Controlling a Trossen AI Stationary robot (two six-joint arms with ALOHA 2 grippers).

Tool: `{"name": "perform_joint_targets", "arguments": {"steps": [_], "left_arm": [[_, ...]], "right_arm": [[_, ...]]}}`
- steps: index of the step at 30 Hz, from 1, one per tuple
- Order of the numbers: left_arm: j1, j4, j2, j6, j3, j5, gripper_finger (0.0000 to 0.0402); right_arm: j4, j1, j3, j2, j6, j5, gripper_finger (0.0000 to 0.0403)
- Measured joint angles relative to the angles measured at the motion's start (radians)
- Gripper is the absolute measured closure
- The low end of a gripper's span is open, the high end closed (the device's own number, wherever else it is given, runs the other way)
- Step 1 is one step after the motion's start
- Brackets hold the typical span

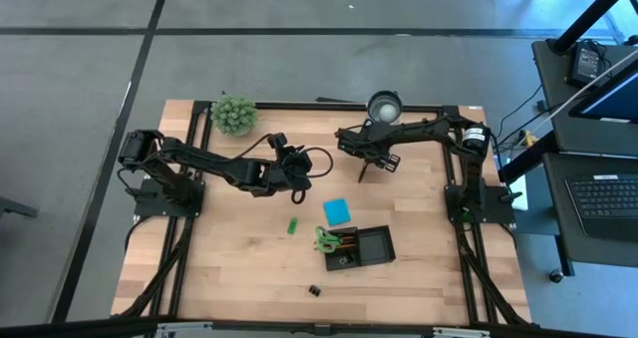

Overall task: Pick and place office supplies into organizer
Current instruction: Put the pen into the top left slot of the desk organizer

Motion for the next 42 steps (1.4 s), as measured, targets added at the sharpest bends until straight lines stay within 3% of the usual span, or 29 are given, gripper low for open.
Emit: {"name": "perform_joint_targets", "arguments": {"steps": [42], "left_arm": [[0.000, 0.000, 0.000, 0.000, 0.000, 0.000, 0.0343]], "right_arm": [[0.014, -0.002, -0.002, 0.000, -0.001, 0.038, 0.0203]]}}
